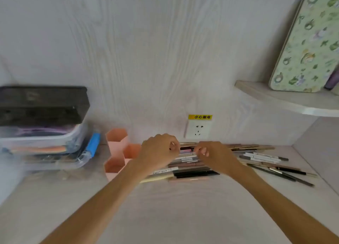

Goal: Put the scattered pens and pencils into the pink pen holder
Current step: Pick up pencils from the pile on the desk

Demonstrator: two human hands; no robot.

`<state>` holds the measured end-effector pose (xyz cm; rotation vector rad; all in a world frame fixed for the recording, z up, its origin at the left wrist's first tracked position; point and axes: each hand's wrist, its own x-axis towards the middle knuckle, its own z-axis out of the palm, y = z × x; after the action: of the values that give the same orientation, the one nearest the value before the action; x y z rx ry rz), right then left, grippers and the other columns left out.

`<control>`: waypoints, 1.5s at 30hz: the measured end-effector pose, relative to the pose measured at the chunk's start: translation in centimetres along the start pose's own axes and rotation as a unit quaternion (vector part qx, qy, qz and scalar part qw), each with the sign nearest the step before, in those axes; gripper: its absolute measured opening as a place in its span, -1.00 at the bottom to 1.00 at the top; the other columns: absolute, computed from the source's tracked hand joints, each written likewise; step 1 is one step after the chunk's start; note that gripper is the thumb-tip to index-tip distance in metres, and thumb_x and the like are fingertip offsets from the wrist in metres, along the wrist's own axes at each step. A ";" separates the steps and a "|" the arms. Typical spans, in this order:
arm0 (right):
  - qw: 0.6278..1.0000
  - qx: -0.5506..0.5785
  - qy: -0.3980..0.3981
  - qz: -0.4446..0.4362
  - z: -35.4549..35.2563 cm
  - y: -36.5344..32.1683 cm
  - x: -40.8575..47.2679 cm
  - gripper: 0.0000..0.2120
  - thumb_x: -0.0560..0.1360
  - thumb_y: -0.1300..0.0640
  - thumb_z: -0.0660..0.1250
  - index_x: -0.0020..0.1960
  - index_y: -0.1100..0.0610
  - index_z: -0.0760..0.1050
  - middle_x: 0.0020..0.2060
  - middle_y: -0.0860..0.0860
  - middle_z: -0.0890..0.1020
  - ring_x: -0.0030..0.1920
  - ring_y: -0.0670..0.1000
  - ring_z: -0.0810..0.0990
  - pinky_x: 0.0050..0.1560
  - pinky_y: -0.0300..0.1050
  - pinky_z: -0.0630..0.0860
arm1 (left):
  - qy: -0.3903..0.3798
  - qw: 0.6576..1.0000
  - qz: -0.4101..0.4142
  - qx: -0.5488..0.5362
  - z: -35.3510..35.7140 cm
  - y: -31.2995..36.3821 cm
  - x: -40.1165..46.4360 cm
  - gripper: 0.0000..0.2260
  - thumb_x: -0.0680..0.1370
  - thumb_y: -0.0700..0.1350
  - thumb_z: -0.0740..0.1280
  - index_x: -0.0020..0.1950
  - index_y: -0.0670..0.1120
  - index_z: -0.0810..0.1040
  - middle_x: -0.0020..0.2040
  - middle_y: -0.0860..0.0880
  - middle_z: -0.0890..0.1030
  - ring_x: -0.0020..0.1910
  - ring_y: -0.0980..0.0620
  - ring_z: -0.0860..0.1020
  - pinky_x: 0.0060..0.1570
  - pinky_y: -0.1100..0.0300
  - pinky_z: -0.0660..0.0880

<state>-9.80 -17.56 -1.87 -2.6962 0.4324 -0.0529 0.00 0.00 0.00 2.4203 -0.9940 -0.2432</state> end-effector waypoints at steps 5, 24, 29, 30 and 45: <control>0.997 0.026 0.068 -0.036 4.4 1.1 -0.7 -0.86 0.50 0.09 0.27 0.00 -0.07 0.56 -0.18 -0.14 0.60 -0.17 -0.11 0.57 -0.11 -0.16 0.53 | 0.057 0.998 0.018 0.015 2.3 -3.2 -2.4 -0.88 0.50 0.00 0.28 -0.05 0.12 0.61 -0.06 0.17 0.65 -0.07 0.15 0.58 -0.18 0.23 0.39; 0.990 0.031 0.127 -0.042 7.9 5.4 -10.4 -0.86 0.50 0.11 0.28 0.00 -0.08 0.55 -0.05 -0.11 0.61 -0.05 -0.09 0.53 -0.01 -0.14 0.48 | 0.232 0.968 -0.074 0.066 6.8 -9.9 -13.5 -0.79 0.54 -0.15 0.27 0.13 0.05 0.56 0.12 0.06 0.61 0.08 0.01 0.56 0.05 0.08 0.51; 0.988 0.024 0.150 -0.039 10.0 5.7 -9.4 -0.78 0.52 0.11 0.25 0.15 -0.04 0.45 0.02 -0.07 0.50 0.07 -0.05 0.44 0.03 -0.20 0.38 | 0.289 0.952 -0.085 0.052 8.4 -11.0 -13.9 -0.78 0.51 -0.14 0.28 0.12 0.08 0.55 0.09 0.07 0.61 0.07 0.03 0.56 -0.01 0.13 0.49; 0.986 0.020 0.161 -0.042 10.2 5.6 -9.1 -0.78 0.52 0.11 0.25 0.16 -0.02 0.44 0.03 -0.05 0.50 0.09 -0.02 0.45 0.05 -0.18 0.39 | 0.295 0.951 -0.078 0.056 8.5 -11.2 -13.7 -0.79 0.52 -0.13 0.29 0.12 0.08 0.56 0.08 0.06 0.62 0.06 0.03 0.56 -0.04 0.14 0.49; 0.984 0.124 0.071 -0.106 9.0 2.6 -1.3 -0.95 0.40 0.02 0.44 -0.14 -0.07 0.65 -0.04 -0.03 0.56 0.06 -0.02 0.47 0.12 -0.15 0.41 | 0.300 0.950 0.007 0.085 8.6 -10.8 -9.7 -0.88 0.46 0.07 0.33 -0.04 0.11 0.57 -0.06 0.17 0.54 -0.03 0.20 0.48 -0.15 0.24 0.47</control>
<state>-10.93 -15.96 -11.08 -2.4890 0.1643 -0.3397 -3.38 9.90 -13.21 2.3975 -0.7667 0.5783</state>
